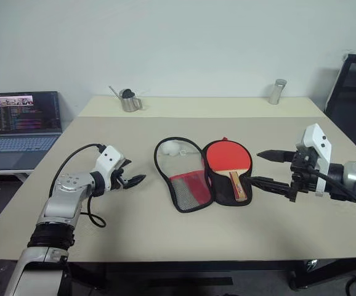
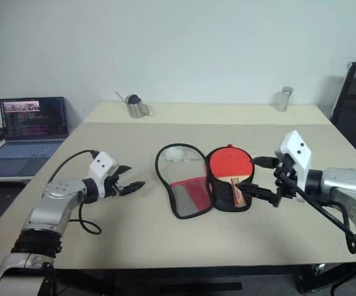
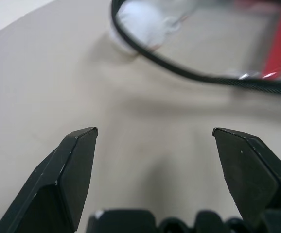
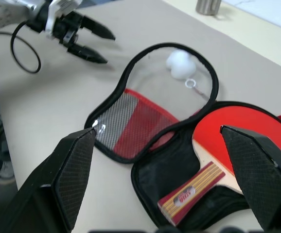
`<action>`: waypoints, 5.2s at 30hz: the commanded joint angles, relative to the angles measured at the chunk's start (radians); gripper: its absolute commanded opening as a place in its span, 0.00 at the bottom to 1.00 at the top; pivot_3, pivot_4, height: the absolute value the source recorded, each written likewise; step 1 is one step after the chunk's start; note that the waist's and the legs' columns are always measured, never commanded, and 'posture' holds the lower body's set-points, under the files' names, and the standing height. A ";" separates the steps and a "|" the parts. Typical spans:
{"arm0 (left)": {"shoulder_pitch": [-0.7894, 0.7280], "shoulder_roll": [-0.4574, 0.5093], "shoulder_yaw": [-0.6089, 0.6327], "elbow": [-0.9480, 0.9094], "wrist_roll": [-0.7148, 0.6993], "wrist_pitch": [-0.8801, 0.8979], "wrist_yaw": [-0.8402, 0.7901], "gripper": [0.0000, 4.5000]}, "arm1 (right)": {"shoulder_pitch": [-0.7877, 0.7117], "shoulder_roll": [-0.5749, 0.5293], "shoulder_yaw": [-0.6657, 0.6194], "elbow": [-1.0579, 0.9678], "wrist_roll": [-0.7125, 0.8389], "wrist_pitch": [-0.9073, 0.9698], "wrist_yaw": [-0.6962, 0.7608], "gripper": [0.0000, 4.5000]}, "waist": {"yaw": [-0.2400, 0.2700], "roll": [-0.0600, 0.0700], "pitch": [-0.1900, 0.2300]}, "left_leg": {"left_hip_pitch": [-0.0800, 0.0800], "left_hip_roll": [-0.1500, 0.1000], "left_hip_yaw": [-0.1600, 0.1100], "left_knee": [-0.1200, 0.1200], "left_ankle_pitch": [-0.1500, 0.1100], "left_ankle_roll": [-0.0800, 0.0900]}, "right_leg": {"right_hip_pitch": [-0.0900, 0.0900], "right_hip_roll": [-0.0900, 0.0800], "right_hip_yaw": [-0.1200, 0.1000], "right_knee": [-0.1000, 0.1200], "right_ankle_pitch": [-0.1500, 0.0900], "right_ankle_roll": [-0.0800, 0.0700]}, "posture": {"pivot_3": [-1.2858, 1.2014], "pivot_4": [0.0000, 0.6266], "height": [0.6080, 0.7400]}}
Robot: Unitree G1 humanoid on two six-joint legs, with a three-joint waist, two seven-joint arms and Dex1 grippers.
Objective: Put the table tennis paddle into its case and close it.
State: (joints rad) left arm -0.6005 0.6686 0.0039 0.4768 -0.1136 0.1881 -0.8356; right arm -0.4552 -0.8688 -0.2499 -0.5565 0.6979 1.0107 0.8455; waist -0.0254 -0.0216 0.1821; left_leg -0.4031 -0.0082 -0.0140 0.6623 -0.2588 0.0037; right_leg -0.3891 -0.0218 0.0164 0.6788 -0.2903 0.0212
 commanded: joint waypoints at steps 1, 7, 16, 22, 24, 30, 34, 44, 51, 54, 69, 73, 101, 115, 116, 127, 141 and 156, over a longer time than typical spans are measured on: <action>-0.047 -0.034 0.003 0.055 0.012 -0.040 0.029 0.92 | -0.001 -0.010 0.000 -0.006 -0.001 -0.051 -0.007 1.00 | 0.001 0.000 0.000 | 0.000 0.000 0.000 0.000 0.000 0.000 | 0.000 0.000 0.000 0.000 0.000 0.000 | 0.52 0.24 1.00; -0.159 -0.157 -0.033 0.251 0.052 -0.108 0.044 0.92 | 0.007 -0.009 0.030 -0.001 -0.022 -0.097 -0.026 1.00 | 0.011 -0.001 0.000 | -0.001 0.000 0.000 0.001 0.000 0.000 | 0.000 0.000 -0.001 0.000 0.000 0.000 | 0.52 0.24 1.00; -0.302 -0.274 -0.045 0.371 0.050 -0.171 0.009 0.92 | 0.031 -0.031 0.004 -0.014 -0.003 -0.104 -0.040 1.00 | 0.021 -0.001 0.001 | -0.002 -0.001 0.000 0.001 0.000 0.000 | -0.001 0.000 -0.001 0.000 0.000 0.000 | 0.52 0.24 1.00; -0.418 -0.387 -0.036 0.324 -0.006 -0.135 -0.046 0.92 | 0.054 -0.081 -0.052 0.002 0.011 -0.099 -0.033 1.00 | 0.026 -0.002 0.001 | -0.004 -0.001 -0.001 0.003 0.000 0.000 | -0.001 0.000 -0.002 0.000 0.000 0.000 | 0.52 0.24 1.00; -0.446 -0.442 -0.042 0.304 -0.024 -0.114 -0.062 0.92 | 0.058 -0.100 -0.078 0.015 0.010 -0.097 -0.034 1.00 | 0.027 -0.002 0.001 | -0.005 -0.002 -0.002 0.003 0.000 0.000 | -0.001 0.000 -0.002 0.000 0.000 0.000 | 0.52 0.24 1.00; -0.511 -0.579 -0.069 0.349 -0.011 -0.134 -0.066 0.92 | 0.077 -0.146 -0.128 0.031 0.007 -0.084 -0.040 1.00 | 0.025 -0.002 0.001 | -0.005 -0.002 -0.002 0.003 0.000 0.000 | -0.001 0.000 -0.001 -0.001 0.000 0.000 | 0.52 0.24 1.00; -0.535 -0.612 -0.077 0.387 0.001 -0.164 -0.064 0.92 | 0.094 -0.155 -0.134 0.025 0.007 -0.080 -0.050 1.00 | 0.019 -0.002 0.001 | -0.004 -0.001 -0.001 0.003 0.000 0.000 | -0.001 0.001 0.000 0.001 0.000 0.000 | 0.52 0.24 1.00; -0.441 -0.426 -0.031 0.256 -0.074 -0.121 -0.247 0.92 | 0.038 -0.027 -0.078 0.131 0.009 0.052 -0.241 1.00 | 0.016 -0.002 0.001 | -0.003 -0.001 0.000 0.002 0.000 0.000 | -0.001 0.001 0.000 0.002 0.000 0.000 | 0.52 0.24 1.00; -0.255 -0.225 -0.009 -0.057 -0.185 0.068 -0.423 0.92 | -0.035 0.085 -0.006 0.270 -0.042 0.096 -0.337 1.00 | 0.021 -0.002 0.001 | -0.003 0.000 -0.001 0.003 0.001 -0.001 | -0.001 0.001 0.000 0.001 0.000 0.000 | 0.52 0.24 1.00; -0.199 -0.156 0.014 -0.155 -0.229 0.141 -0.435 0.92 | -0.046 0.119 0.025 0.318 -0.066 0.081 -0.355 1.00 | 0.021 -0.002 0.001 | -0.003 -0.001 -0.001 0.003 0.001 -0.001 | -0.001 0.001 0.000 0.001 0.000 0.000 | 0.52 0.24 1.00; -0.097 -0.012 0.027 -0.330 -0.259 0.221 -0.397 0.92 | -0.178 0.371 0.187 0.650 -0.311 -0.114 -0.487 1.00 | 0.022 -0.001 0.001 | -0.003 -0.001 -0.001 0.003 0.001 -0.001 | -0.001 0.001 0.000 0.002 0.000 0.000 | 0.52 0.24 1.00; -0.093 -0.008 0.024 -0.342 -0.260 0.223 -0.390 0.92 | -0.188 0.375 0.164 0.707 -0.333 -0.137 -0.483 1.00 | 0.021 -0.001 0.001 | -0.003 -0.001 -0.001 0.003 0.001 -0.001 | -0.002 0.001 0.000 0.002 0.000 0.000 | 0.52 0.24 1.00; -0.096 0.000 0.012 -0.347 -0.252 0.205 -0.380 0.92 | -0.211 0.454 0.226 0.860 -0.383 -0.106 -0.370 0.87 | -0.007 -0.002 0.000 | 0.002 0.000 0.000 0.003 0.000 -0.001 | 0.001 0.001 0.001 0.003 0.000 0.000 | 0.52 0.24 1.00; -0.067 0.010 0.018 -0.358 -0.257 0.208 -0.381 0.92 | -0.236 0.515 0.256 0.916 -0.431 -0.128 -0.365 0.00 | -0.018 -0.002 -0.001 | 0.004 0.001 0.001 0.002 0.001 -0.001 | 0.002 0.001 0.001 0.004 0.001 -0.001 | 0.52 0.24 1.00; -0.061 0.014 0.021 -0.361 -0.261 0.212 -0.385 0.92 | -0.237 0.518 0.253 0.915 -0.428 -0.124 -0.364 0.00 | -0.020 -0.002 -0.001 | 0.004 0.001 0.001 0.002 0.001 -0.001 | 0.002 0.001 0.001 0.004 0.001 -0.001 | 0.52 0.24 1.00; 0.071 0.148 0.027 -0.435 -0.320 0.264 -0.503 0.92 | -0.242 0.602 0.260 0.768 -0.366 -0.021 -0.339 0.00 | -0.035 -0.002 -0.001 | 0.003 0.002 0.001 0.000 0.001 -0.001 | 0.000 0.002 0.001 0.004 0.001 -0.001 | 0.52 0.24 1.00; 0.222 0.210 0.035 -0.606 -0.401 0.339 -0.519 0.92 | -0.138 0.662 0.299 0.527 -0.322 0.126 -0.346 0.00 | -0.032 -0.002 -0.001 | 0.003 0.002 0.001 -0.001 0.000 -0.001 | 0.000 0.002 0.001 0.002 0.001 -0.002 | 0.52 0.24 1.00; 0.306 0.255 0.042 -0.704 -0.464 0.370 -0.543 0.92 | 0.066 0.696 0.178 0.134 -0.220 0.421 -0.458 0.00 | -0.021 -0.002 -0.001 | 0.002 0.002 0.000 -0.002 0.000 -0.001 | 0.000 0.001 0.001 0.001 0.000 -0.002 | 0.52 0.24 1.00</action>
State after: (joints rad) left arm -0.2981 0.9045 0.0122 -0.1932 -0.5516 0.5597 -1.3662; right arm -0.3986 -0.1821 -0.0631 -0.3593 0.4389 1.3906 0.3879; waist -0.0461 -0.0232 0.1811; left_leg -0.4012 -0.0067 -0.0138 0.6607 -0.2585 0.0027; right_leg -0.3894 -0.0207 0.0172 0.6801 -0.2903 0.0190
